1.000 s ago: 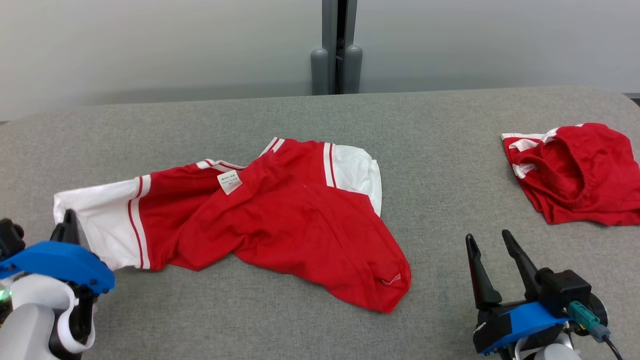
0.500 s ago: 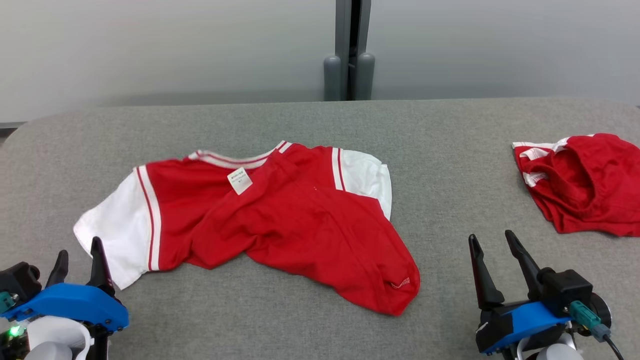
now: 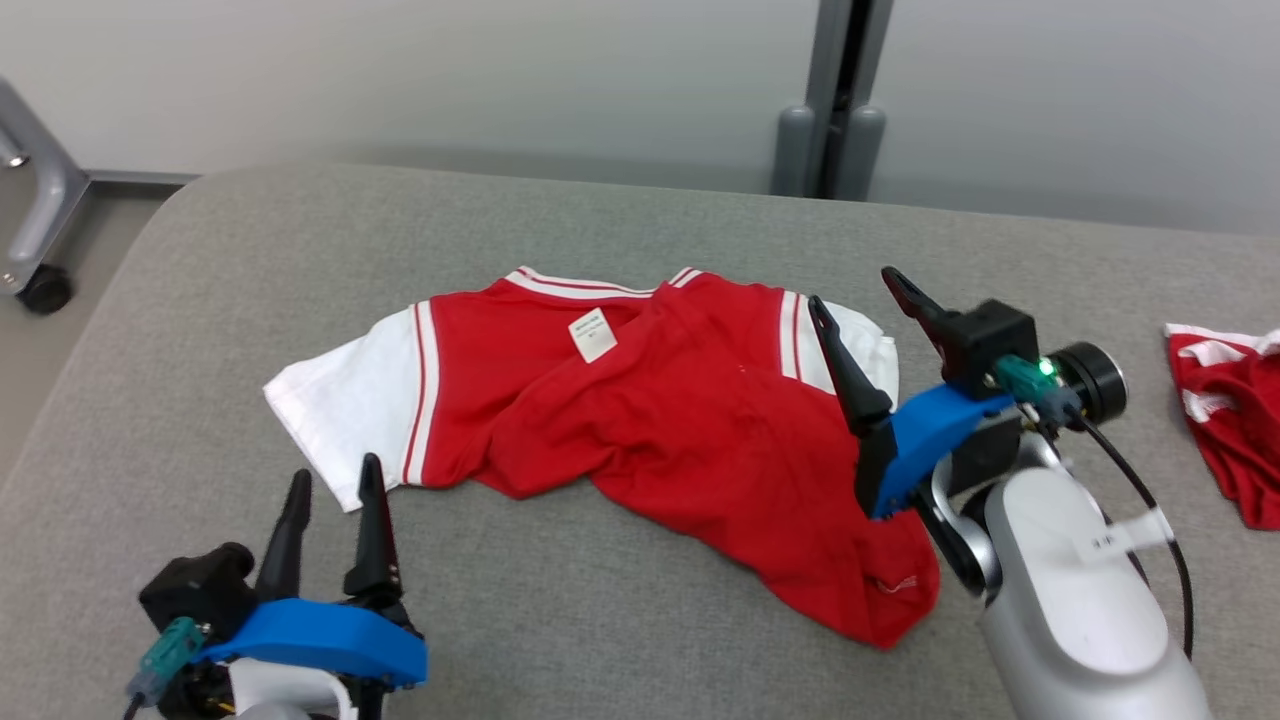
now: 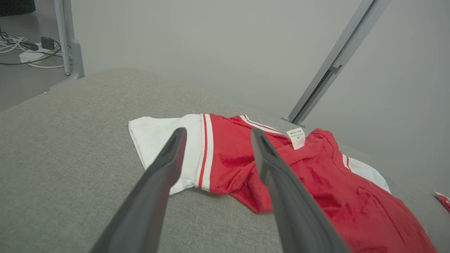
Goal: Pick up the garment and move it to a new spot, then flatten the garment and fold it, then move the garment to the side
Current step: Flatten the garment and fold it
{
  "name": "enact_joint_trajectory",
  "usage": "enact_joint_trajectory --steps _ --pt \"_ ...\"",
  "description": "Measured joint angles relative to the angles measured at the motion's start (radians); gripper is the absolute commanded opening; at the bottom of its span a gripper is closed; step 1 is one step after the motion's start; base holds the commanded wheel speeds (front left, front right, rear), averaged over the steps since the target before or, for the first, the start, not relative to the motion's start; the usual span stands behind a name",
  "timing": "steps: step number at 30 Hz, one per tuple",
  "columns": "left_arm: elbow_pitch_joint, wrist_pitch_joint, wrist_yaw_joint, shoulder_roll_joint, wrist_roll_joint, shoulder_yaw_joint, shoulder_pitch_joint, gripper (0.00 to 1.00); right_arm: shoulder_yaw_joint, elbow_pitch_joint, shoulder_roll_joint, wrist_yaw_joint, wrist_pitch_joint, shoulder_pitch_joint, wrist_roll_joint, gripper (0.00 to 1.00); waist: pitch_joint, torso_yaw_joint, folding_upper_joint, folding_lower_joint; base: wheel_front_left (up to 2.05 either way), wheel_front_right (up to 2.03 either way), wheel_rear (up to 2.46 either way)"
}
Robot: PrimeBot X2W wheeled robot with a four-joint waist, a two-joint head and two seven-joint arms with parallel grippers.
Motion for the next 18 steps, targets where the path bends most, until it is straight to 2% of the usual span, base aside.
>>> enact_joint_trajectory --steps 3,8,18 --pt "-0.008 -0.008 0.000 -0.039 0.007 -0.032 0.003 1.00 0.026 0.088 0.000 0.000 0.085 -0.112 -0.024 1.00 0.016 0.041 0.0000 0.0000 0.00 0.00 0.00" --pt "0.007 -0.023 -0.023 -0.083 0.019 -0.076 -0.017 1.00 0.030 0.254 -0.003 0.000 0.178 -0.263 -0.032 1.00 0.048 0.121 0.0000 0.0000 0.00 0.00 0.00" --pt "0.049 -0.044 -0.056 -0.132 0.042 -0.119 -0.051 1.00 0.010 0.528 -0.040 0.000 0.282 -0.410 -0.024 1.00 0.120 0.272 0.0000 0.0002 0.00 0.00 0.00"
